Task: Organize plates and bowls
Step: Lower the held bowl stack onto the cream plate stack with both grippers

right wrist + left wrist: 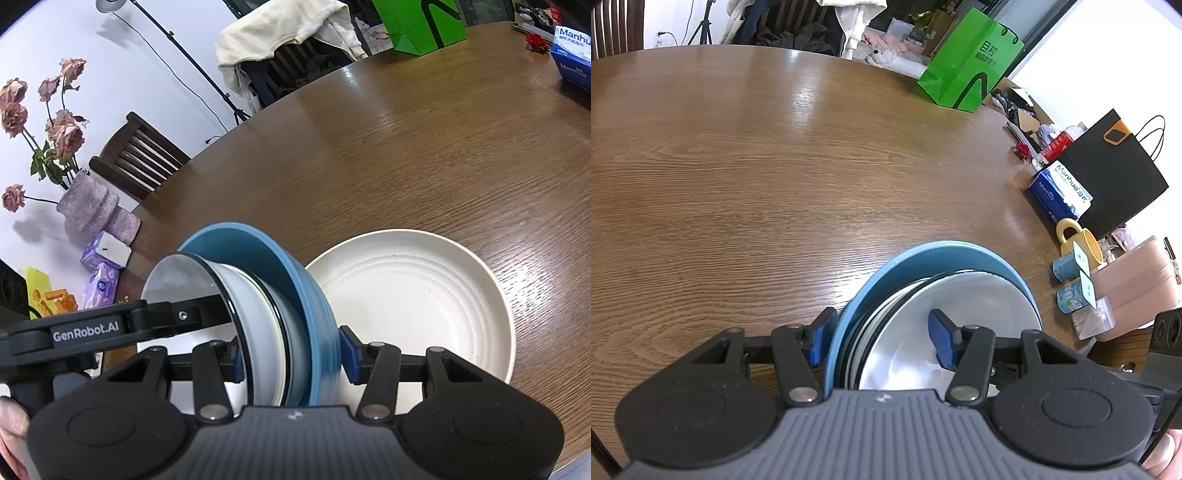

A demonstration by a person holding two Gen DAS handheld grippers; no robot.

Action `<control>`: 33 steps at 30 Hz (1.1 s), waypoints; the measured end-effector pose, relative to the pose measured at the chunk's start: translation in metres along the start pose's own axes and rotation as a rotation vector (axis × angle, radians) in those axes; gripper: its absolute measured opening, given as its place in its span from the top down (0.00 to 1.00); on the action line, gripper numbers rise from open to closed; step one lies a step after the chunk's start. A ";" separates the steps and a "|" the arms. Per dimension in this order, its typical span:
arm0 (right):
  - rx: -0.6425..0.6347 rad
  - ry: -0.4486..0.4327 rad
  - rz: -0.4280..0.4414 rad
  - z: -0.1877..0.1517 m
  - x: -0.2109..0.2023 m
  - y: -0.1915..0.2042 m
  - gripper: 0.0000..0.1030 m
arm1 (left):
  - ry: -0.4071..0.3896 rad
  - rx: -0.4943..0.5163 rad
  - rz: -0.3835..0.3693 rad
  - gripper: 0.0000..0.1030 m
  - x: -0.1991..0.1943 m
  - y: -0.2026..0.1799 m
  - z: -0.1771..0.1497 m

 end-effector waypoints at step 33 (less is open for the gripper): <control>0.021 0.034 -0.018 0.011 -0.005 -0.057 0.54 | 0.043 -0.017 0.013 0.46 0.044 -0.043 -0.018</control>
Point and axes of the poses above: each gripper's, at about its wrist camera, not at the fingertips, and x roughly the way its jaws point, y to its left, z to its top, the point moved 10 cm from there along x, roughly the way its jaws point, and after that the axes turned 13 degrees about -y, right-handed, at the moved point
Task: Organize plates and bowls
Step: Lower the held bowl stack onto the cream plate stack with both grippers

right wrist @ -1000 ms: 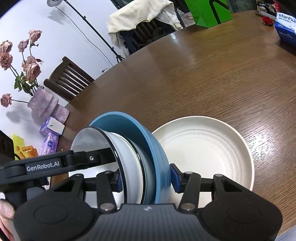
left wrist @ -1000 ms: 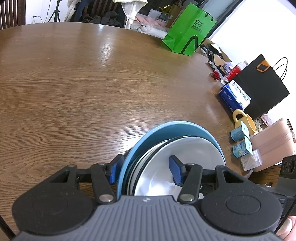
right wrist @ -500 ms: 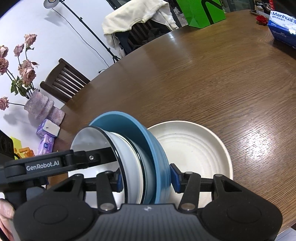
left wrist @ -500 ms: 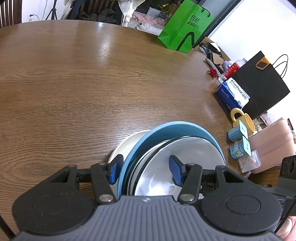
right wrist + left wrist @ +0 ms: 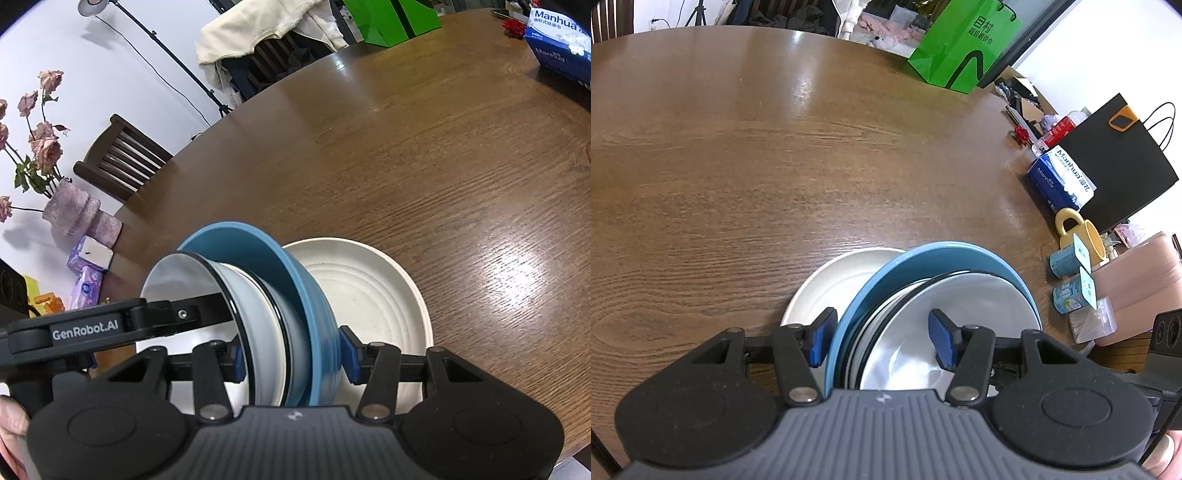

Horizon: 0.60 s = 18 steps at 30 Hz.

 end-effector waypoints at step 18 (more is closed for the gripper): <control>0.026 0.064 0.014 -0.007 0.012 -0.011 0.54 | 0.034 -0.007 0.065 0.48 0.015 0.001 -0.008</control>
Point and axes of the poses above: each gripper's, at about its wrist camera, not at the fingertips, and x roughly the way its jaws point, y to its left, z to its top, the point moved 10 cm from there along x, roughly the way its jaws point, and after that the axes turned 13 degrees about -y, right-handed, at the moved point
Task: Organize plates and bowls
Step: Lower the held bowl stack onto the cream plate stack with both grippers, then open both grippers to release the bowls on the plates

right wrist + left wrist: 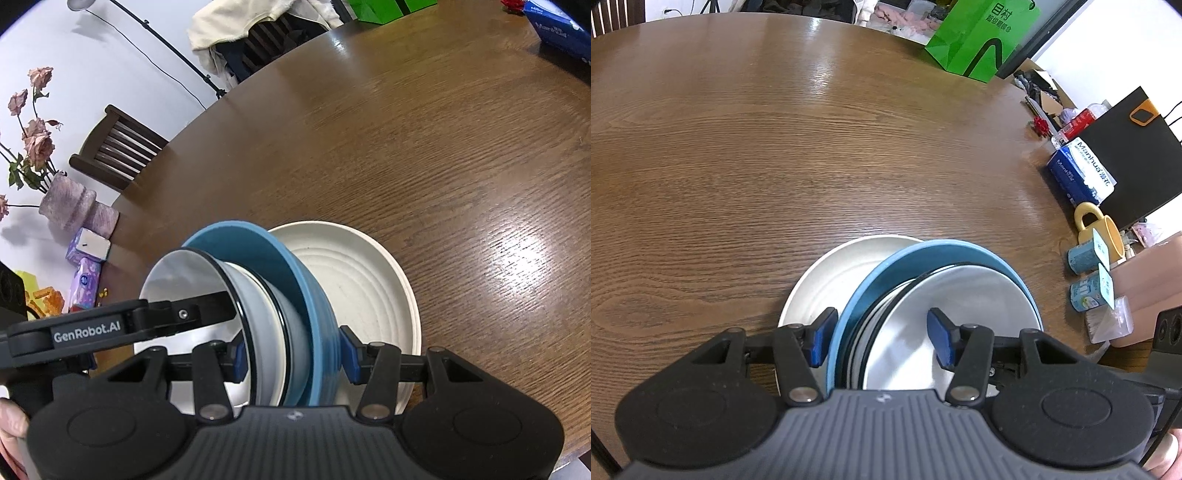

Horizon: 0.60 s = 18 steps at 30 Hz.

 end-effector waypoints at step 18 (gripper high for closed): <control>-0.051 -0.038 0.006 0.017 -0.005 0.000 0.37 | -0.079 0.000 0.033 0.19 -0.009 -0.002 0.013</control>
Point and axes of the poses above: each gripper's, at about its wrist camera, not at the fingertips, and x roughly the way its jaws point, y to its left, z to its top, the point moved 10 cm from there along x, roughly the way its jaws point, and after that the axes turned 13 degrees about -y, right-handed, at the moved point
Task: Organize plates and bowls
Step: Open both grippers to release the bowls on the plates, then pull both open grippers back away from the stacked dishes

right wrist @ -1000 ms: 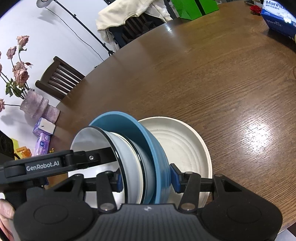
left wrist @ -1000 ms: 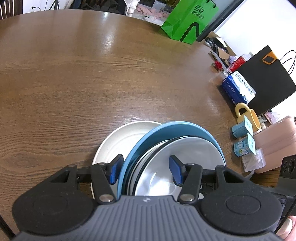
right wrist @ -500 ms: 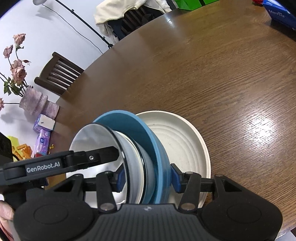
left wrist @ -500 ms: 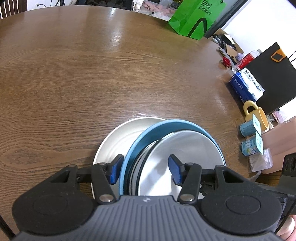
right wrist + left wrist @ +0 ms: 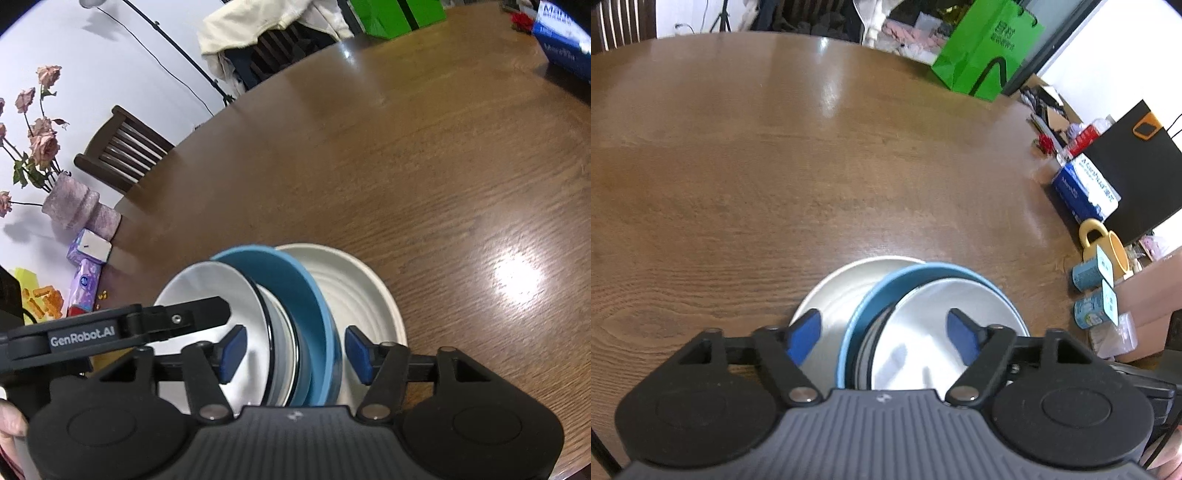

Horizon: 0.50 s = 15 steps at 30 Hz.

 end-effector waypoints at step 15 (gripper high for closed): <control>-0.152 -0.167 0.028 0.033 -0.040 0.001 0.00 | -0.211 0.049 0.005 0.00 -0.046 -0.017 0.019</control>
Point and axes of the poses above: each gripper's, at about its wrist camera, not at the fingertips, and x roughly the way its jaws point, y to its left, z to its top, the point moved 10 cm from there along x, roughly the way its jaws point, and after that the axes turned 13 degrees about -y, right-handed, at the moved point
